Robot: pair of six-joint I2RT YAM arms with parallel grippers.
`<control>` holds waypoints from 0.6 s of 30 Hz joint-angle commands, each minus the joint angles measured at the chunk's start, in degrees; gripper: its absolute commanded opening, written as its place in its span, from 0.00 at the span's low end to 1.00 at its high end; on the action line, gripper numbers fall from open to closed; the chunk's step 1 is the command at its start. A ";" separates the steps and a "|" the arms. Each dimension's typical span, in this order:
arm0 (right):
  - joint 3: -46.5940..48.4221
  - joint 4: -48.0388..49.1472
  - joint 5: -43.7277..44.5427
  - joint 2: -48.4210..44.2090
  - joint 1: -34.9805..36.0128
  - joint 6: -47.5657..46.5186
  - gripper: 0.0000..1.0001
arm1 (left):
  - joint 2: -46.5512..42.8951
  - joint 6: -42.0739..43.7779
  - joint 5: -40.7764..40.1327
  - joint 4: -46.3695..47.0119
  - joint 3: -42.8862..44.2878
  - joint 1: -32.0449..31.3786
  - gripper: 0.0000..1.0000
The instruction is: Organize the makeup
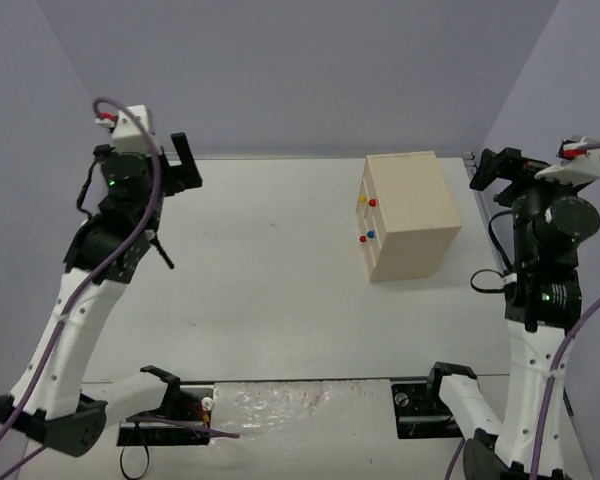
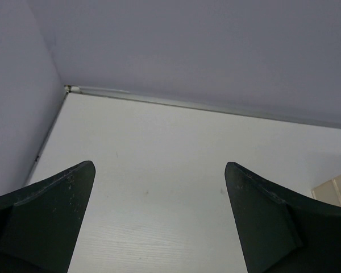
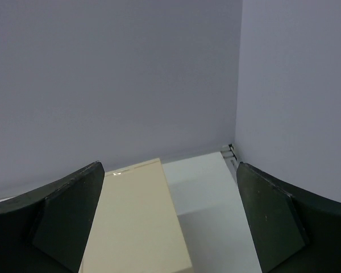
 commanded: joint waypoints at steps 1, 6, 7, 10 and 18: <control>-1.43 3.23 8.99 -6.21 4.27 -4.05 1.00 | -10.46 7.89 -6.01 -6.41 -0.35 0.46 0.97; -2.31 0.48 10.33 -11.40 7.07 -4.45 1.00 | -19.56 9.42 -7.34 -9.55 -2.08 0.39 0.97; -2.87 0.26 10.28 -12.18 7.94 -4.52 1.00 | -20.99 9.47 -7.25 -10.12 -2.37 0.39 0.97; -4.43 -0.85 10.65 -14.16 11.02 -4.98 1.00 | -24.38 9.86 -7.91 -11.88 -2.61 0.47 0.97; -7.09 -3.47 15.98 -17.73 18.16 -6.41 1.00 | -27.26 11.58 -11.28 -16.21 -1.85 0.41 0.97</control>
